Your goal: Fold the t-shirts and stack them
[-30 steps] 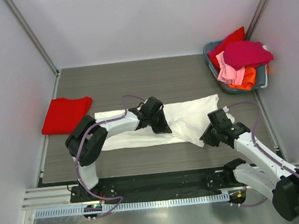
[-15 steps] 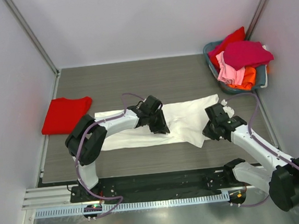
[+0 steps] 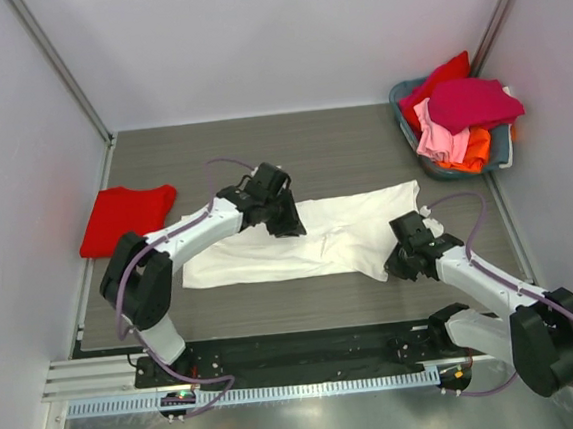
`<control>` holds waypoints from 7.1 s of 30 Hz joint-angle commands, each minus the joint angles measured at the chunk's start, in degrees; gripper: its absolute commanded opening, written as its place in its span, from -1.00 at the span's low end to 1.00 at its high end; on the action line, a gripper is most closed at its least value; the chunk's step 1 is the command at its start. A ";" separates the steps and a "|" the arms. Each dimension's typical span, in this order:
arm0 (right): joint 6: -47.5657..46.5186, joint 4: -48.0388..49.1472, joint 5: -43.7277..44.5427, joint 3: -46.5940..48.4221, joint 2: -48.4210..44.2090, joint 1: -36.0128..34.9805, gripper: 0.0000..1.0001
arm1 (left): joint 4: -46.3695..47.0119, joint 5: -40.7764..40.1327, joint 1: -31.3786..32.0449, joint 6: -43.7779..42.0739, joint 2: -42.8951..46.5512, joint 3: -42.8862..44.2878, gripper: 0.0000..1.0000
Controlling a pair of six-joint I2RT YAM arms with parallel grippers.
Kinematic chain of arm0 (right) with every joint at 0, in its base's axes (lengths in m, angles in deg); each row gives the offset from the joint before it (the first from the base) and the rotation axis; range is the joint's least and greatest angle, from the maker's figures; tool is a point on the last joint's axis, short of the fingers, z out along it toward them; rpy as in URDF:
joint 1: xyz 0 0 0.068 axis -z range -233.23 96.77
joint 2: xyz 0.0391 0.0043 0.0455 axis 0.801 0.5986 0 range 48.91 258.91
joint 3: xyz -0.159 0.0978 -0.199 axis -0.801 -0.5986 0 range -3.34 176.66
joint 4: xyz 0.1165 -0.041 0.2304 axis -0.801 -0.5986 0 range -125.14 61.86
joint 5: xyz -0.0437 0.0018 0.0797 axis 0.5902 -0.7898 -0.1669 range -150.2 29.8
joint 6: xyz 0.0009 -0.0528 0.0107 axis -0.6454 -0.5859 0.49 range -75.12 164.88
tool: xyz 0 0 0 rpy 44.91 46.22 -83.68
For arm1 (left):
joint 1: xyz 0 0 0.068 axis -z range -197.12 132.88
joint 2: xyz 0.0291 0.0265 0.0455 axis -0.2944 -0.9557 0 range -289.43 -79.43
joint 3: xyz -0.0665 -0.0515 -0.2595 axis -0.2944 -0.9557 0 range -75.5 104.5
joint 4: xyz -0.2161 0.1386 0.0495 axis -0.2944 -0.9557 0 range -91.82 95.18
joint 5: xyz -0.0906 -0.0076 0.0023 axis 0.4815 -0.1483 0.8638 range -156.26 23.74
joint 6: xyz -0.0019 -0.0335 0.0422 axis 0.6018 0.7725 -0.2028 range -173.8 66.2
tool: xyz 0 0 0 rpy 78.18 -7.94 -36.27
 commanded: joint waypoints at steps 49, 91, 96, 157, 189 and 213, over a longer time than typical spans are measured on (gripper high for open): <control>-16.68 0.51 8.54 47.23 49.58 5.33 -0.98 | -2.42 -13.04 -30.38 -10.53 0.77 -6.25 -0.68; -23.54 -7.23 -5.26 101.02 86.94 1.03 -0.98 | 4.78 -13.46 -3.06 21.43 33.96 -45.87 -0.78; -23.54 -6.96 -7.46 105.76 88.97 -2.31 -0.98 | 9.88 -22.60 10.39 34.62 38.21 -49.93 -0.76; -26.80 6.04 -17.91 89.93 71.82 8.84 0.03 | 21.22 -3.65 -27.30 8.98 -12.73 8.32 0.13; -15.55 15.54 -34.00 106.91 94.15 15.44 -0.93 | 18.50 8.42 -32.22 17.24 -61.19 63.62 -0.95; -27.15 14.48 -21.09 54.65 43.11 3.15 -0.75 | 19.37 3.49 -25.90 1.86 -13.34 15.23 0.25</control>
